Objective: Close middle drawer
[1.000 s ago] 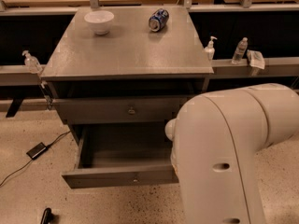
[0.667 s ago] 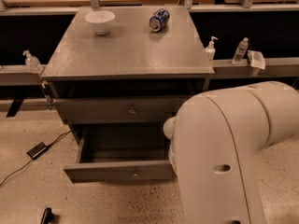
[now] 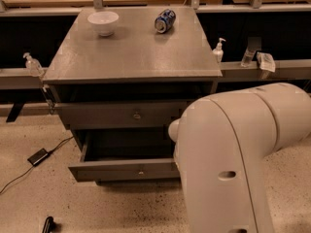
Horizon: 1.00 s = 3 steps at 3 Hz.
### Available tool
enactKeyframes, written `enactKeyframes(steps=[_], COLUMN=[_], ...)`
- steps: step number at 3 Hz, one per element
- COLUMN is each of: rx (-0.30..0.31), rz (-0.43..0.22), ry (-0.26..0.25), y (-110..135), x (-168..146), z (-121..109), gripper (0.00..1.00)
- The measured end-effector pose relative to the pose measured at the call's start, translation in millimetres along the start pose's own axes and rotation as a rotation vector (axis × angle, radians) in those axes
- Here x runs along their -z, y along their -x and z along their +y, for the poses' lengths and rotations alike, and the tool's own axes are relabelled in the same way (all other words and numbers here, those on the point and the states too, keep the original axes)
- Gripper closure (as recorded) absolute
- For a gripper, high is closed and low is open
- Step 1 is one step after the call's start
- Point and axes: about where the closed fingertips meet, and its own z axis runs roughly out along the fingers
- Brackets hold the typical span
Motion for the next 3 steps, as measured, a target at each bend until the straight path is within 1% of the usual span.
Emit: enactKeyframes(steps=[1, 2, 3], rx=[0.011, 0.042, 0.059], rz=[-0.014, -0.055, -0.097], ry=[0.005, 0.007, 0.007], y=[6, 20, 32], x=[-4, -13, -18], z=[3, 13, 18], gripper=[1.00, 1.00, 1.00])
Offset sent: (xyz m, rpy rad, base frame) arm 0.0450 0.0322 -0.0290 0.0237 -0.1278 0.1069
